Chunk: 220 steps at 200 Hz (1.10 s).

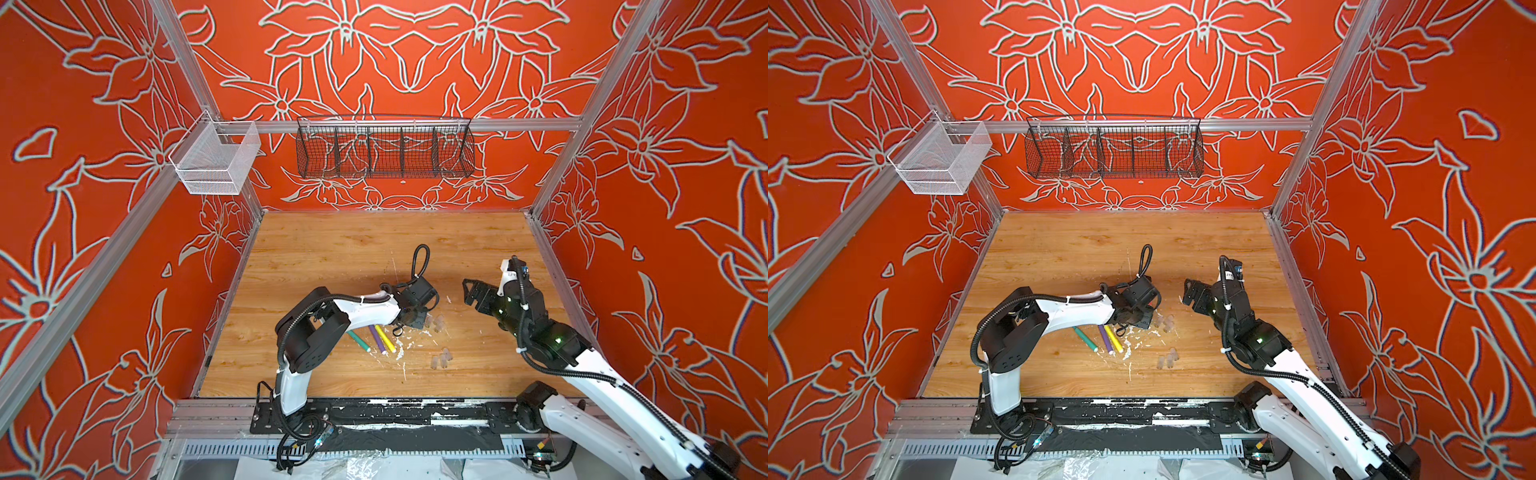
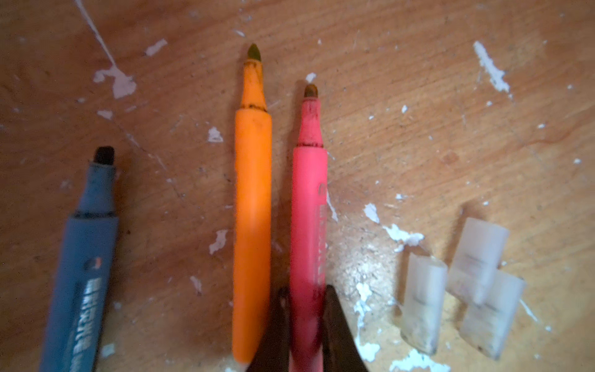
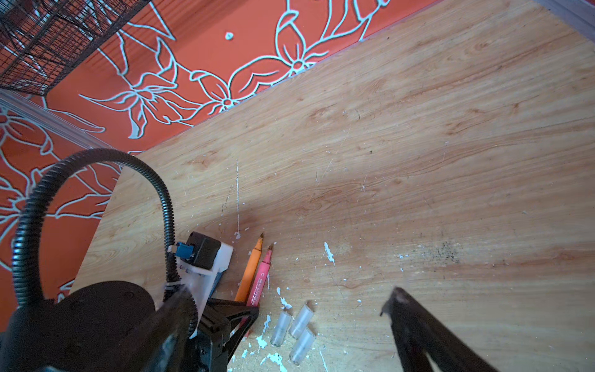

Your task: Insert the pens into the pen caps

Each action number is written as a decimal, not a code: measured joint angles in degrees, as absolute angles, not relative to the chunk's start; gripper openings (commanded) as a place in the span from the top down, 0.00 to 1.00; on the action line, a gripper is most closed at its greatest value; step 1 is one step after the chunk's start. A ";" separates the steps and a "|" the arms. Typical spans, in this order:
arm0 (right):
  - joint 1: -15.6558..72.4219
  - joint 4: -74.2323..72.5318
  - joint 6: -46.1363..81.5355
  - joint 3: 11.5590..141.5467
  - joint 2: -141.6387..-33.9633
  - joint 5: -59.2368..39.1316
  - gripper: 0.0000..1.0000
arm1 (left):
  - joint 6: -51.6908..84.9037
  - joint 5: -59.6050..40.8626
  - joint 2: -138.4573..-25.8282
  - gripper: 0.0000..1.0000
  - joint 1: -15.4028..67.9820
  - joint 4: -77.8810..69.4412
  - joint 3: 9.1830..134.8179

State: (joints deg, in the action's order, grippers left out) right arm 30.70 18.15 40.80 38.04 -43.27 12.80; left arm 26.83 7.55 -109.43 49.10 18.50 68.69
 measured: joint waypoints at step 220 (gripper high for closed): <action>30.52 0.03 48.73 40.12 -54.85 -4.01 0.08 | 32.84 -2.52 -67.83 1.00 34.98 11.94 52.51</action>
